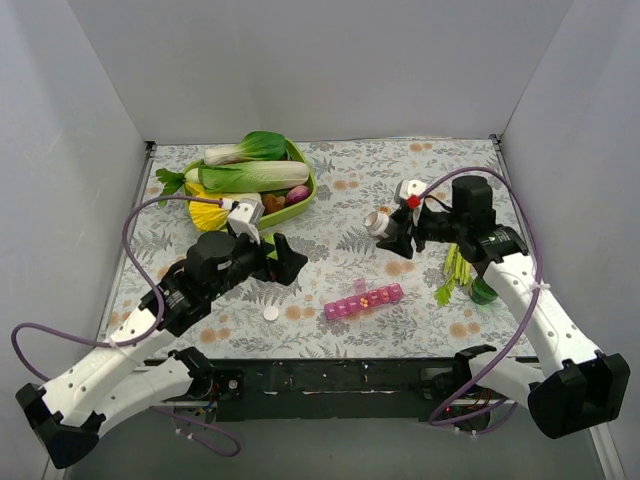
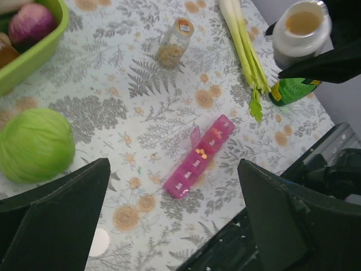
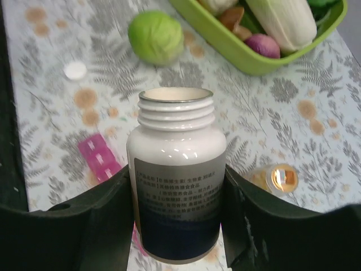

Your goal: Sort the pills into containers

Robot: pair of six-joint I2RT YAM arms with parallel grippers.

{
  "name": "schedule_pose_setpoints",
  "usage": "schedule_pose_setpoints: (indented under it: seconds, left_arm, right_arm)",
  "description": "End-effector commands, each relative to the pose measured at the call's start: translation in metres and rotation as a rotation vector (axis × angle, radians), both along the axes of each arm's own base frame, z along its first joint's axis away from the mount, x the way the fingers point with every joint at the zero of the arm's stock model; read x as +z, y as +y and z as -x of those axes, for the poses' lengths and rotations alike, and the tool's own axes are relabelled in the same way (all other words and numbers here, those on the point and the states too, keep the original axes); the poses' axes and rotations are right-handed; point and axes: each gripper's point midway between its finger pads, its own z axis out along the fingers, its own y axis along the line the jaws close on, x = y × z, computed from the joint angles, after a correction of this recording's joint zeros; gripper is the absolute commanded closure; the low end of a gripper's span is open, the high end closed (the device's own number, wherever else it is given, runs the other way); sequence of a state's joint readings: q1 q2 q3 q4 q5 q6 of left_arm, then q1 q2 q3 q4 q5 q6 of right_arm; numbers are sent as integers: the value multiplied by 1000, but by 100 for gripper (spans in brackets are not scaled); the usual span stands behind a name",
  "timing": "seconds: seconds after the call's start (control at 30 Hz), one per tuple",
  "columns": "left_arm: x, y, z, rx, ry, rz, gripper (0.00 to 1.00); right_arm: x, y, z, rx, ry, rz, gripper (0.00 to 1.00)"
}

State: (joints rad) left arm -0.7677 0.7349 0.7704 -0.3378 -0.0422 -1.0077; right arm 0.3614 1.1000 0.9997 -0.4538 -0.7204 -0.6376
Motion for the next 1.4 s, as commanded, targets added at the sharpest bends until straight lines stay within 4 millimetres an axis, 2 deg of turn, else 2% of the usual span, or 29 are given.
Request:
schedule_pose_setpoints:
  seconds: [0.0, 0.1, 0.2, 0.23, 0.27, 0.33, 0.4, 0.5, 0.6, 0.7, 0.87, 0.9, 1.03, 1.07, 1.1, 1.17, 1.37]
  left_arm:
    - [-62, 11, 28, 135, 477, -56, 2]
    - [-92, 7, 46, 157, 657, -59, 2]
    - [-126, 8, 60, 201, 773, -95, 2]
    - [-137, 13, 59, 253, 775, -126, 2]
    - [-150, 13, 66, 263, 801, -189, 2]
    - [-162, 17, 66, 331, 824, -247, 2]
    - [-184, 34, 65, 434, 834, -383, 2]
    - [-200, 49, 57, 548, 824, -491, 2]
    - [-204, 50, 46, 591, 784, -504, 4]
    - [-206, 49, 33, 621, 742, -499, 14]
    - [-219, 43, 27, 609, 743, -522, 15]
    - [-221, 44, 26, 614, 746, -525, 23]
    - [-222, 44, 17, 611, 739, -511, 25]
    - [-221, 44, 13, 618, 738, -499, 28]
    - [-221, 45, 12, 610, 738, -506, 29]
    - [-222, 45, 8, 607, 747, -494, 36]
    - [-229, 47, 13, 597, 783, -502, 38]
  right_arm:
    - [76, 26, 22, 228, 55, -406, 99]
    - [85, 24, 41, 295, 91, -498, 99]
    - [77, 21, 46, 292, 66, -500, 99]
    - [73, 20, 47, 288, 65, -496, 99]
    - [71, 18, 47, 283, 57, -494, 99]
    - [62, 16, 46, 264, 56, -487, 99]
    - [59, 14, 47, 262, 57, -484, 99]
    - [55, 13, 48, 257, 56, -481, 99]
    - [52, 12, 47, 253, 60, -478, 99]
    - [49, 12, 46, 250, 66, -476, 98]
    - [48, 11, 47, 254, 70, -474, 98]
    - [47, 11, 47, 256, 72, -473, 98]
    - [45, 10, 48, 256, 72, -470, 98]
    - [45, 10, 49, 257, 75, -469, 98]
    - [44, 10, 49, 258, 77, -468, 98]
    - [44, 9, 49, 256, 77, -467, 98]
    - [43, 8, 48, 252, 82, -466, 98]
